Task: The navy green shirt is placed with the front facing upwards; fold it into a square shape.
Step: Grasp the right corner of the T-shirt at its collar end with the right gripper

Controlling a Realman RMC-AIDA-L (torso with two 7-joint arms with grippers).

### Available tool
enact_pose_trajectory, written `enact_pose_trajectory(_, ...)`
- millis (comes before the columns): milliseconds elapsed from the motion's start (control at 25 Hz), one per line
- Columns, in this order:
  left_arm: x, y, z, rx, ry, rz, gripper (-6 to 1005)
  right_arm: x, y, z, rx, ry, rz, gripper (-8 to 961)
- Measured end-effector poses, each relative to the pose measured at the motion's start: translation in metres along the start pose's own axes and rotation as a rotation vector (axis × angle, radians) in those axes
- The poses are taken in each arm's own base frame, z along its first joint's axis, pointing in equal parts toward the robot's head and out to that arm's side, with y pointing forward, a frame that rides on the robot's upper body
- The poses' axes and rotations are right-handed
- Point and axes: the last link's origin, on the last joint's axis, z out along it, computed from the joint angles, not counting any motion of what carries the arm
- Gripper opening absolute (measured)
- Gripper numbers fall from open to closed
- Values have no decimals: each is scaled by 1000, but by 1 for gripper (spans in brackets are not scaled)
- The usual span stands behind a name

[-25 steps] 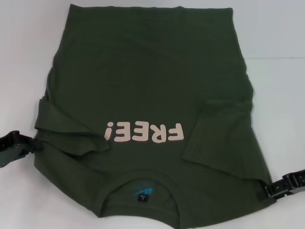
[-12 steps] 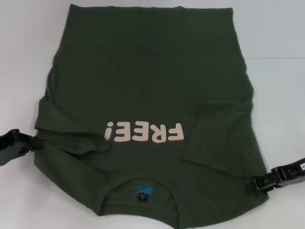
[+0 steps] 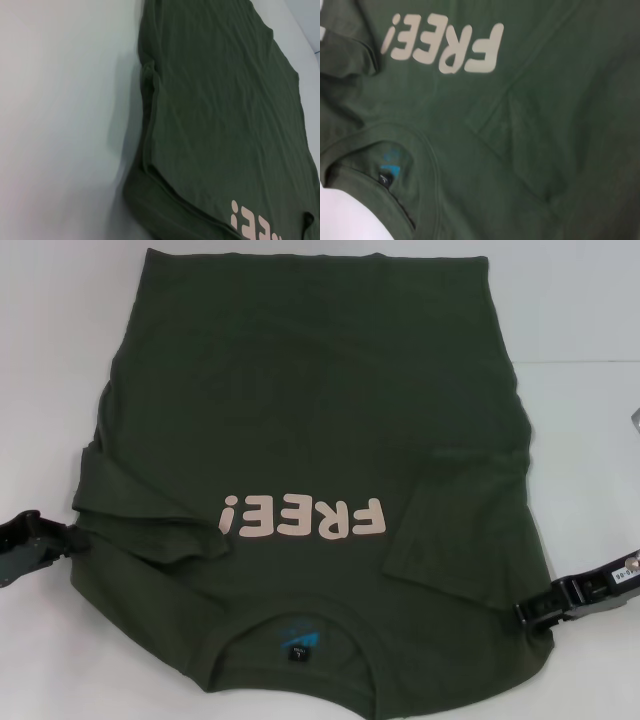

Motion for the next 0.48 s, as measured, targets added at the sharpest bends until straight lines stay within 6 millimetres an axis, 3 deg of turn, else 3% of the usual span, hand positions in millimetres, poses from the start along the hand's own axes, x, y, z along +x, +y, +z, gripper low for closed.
enact_pose_trajectory(280, -1, -2, -2, -2, 9, -7, 36, 1, -6, -3, 17, -14, 30, 733)
enact_pose_trajectory(480, -1, -2, -2, -4, 8, -8, 36, -6, 0, 1, 12, -22, 13, 733)
